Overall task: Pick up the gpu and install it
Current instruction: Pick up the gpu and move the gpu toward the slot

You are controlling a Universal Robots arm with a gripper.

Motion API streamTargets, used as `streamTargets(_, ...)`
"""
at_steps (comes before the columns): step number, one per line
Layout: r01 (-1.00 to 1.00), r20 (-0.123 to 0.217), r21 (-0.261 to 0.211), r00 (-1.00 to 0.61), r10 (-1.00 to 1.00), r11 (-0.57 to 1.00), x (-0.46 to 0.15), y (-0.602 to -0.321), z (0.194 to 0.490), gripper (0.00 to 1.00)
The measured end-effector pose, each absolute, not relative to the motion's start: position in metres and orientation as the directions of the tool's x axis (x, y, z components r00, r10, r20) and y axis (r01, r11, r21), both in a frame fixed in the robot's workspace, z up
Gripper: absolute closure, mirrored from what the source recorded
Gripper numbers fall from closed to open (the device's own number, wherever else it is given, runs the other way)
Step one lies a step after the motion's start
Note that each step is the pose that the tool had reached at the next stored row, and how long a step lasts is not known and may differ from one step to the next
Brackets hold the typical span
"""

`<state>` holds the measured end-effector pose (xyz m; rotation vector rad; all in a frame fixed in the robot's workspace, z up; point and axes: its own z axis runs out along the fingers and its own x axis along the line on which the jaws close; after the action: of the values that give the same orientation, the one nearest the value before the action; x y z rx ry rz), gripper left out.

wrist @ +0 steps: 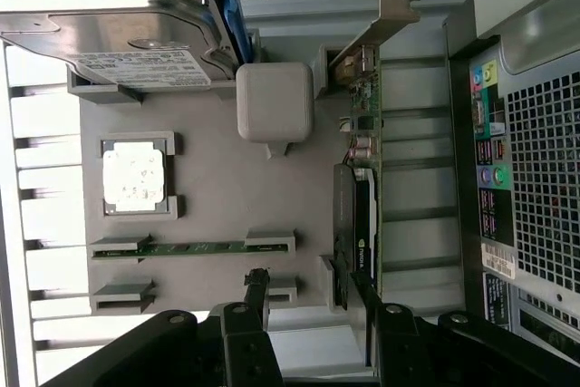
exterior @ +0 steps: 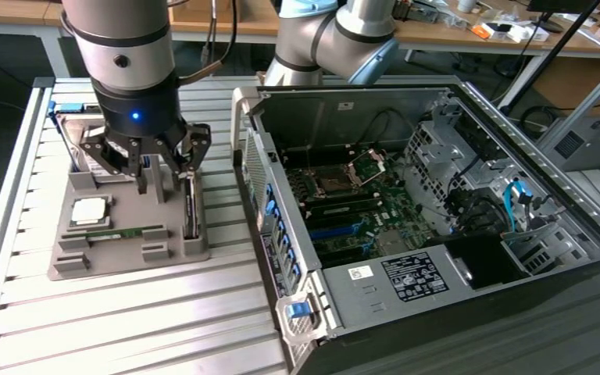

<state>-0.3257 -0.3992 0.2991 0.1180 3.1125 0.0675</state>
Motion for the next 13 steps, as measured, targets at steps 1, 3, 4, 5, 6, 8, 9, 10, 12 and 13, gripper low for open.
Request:
streamTargets(1, 0.075, -0.024, 0.044, -0.997, 0.076, 0.996, -0.3256, -0.3991, 0.2987, 0.52)
streamTargets(3, 0.075, -0.024, 0.044, -0.997, 0.076, 0.996, -0.3255, -0.3992, 0.2977, 0.52)
streamTargets(4, 0.075, -0.025, 0.044, -0.997, 0.076, 0.996, -0.3254, -0.3991, 0.2972, 0.52)
streamTargets(5, 0.075, -0.024, 0.044, -0.997, 0.076, 0.996, -0.3253, -0.3992, 0.2969, 0.52)
streamTargets(6, 0.075, -0.024, 0.044, -0.997, 0.076, 0.996, -0.3253, -0.3991, 0.2966, 0.52)
streamTargets(8, 0.075, -0.024, 0.044, -0.997, 0.076, 0.996, -0.3252, -0.3991, 0.296, 0.52)
streamTargets(9, 0.075, -0.024, 0.044, -0.997, 0.076, 0.996, -0.3252, -0.3992, 0.2958, 0.52)
streamTargets(10, 0.075, -0.024, 0.044, -0.997, 0.076, 0.996, -0.3251, -0.3992, 0.2955, 0.52)
streamTargets(12, 0.075, -0.024, 0.044, -0.997, 0.076, 0.996, -0.3251, -0.3992, 0.295, 0.52)
streamTargets(13, 0.075, -0.024, 0.044, -0.997, 0.076, 0.996, -0.325, -0.3992, 0.2947, 0.52)
